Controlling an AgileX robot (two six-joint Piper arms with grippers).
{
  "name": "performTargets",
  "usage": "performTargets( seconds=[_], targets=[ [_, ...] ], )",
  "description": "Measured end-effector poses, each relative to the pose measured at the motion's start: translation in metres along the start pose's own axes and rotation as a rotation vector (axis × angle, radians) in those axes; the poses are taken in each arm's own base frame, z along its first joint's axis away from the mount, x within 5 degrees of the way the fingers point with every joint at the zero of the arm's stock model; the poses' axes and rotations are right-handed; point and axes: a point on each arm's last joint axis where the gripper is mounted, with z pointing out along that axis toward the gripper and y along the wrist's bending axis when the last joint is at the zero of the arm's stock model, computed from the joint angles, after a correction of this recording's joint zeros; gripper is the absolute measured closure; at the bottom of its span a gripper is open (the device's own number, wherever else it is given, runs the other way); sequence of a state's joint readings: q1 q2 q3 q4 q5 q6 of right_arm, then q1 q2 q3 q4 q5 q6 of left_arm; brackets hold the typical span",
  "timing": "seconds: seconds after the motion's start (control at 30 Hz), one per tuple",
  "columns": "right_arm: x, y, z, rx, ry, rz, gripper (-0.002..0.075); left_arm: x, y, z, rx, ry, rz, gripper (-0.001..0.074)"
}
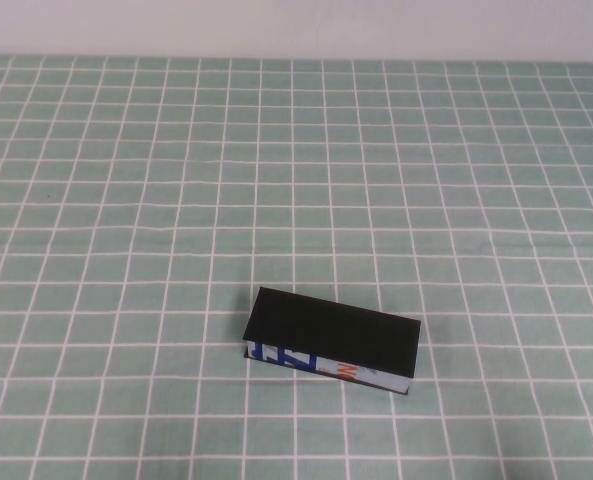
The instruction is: Return glasses to glasses case
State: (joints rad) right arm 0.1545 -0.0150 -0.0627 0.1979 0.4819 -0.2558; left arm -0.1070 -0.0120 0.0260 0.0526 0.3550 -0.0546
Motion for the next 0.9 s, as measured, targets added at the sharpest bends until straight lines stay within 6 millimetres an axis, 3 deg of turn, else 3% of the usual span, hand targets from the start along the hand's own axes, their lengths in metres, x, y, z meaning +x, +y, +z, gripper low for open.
performTargets(
  seconds=[0.17,0.9],
  targets=[
    [0.019,-0.005,0.009,0.047,0.035,-0.071,0.0739,0.0,0.0,0.0,0.0,0.0,0.0,0.0737],
    [0.017,-0.007,0.01,0.061,-0.025,-0.07,0.0739,0.0,0.0,0.0,0.0,0.0,0.0,0.0737]
  ],
)
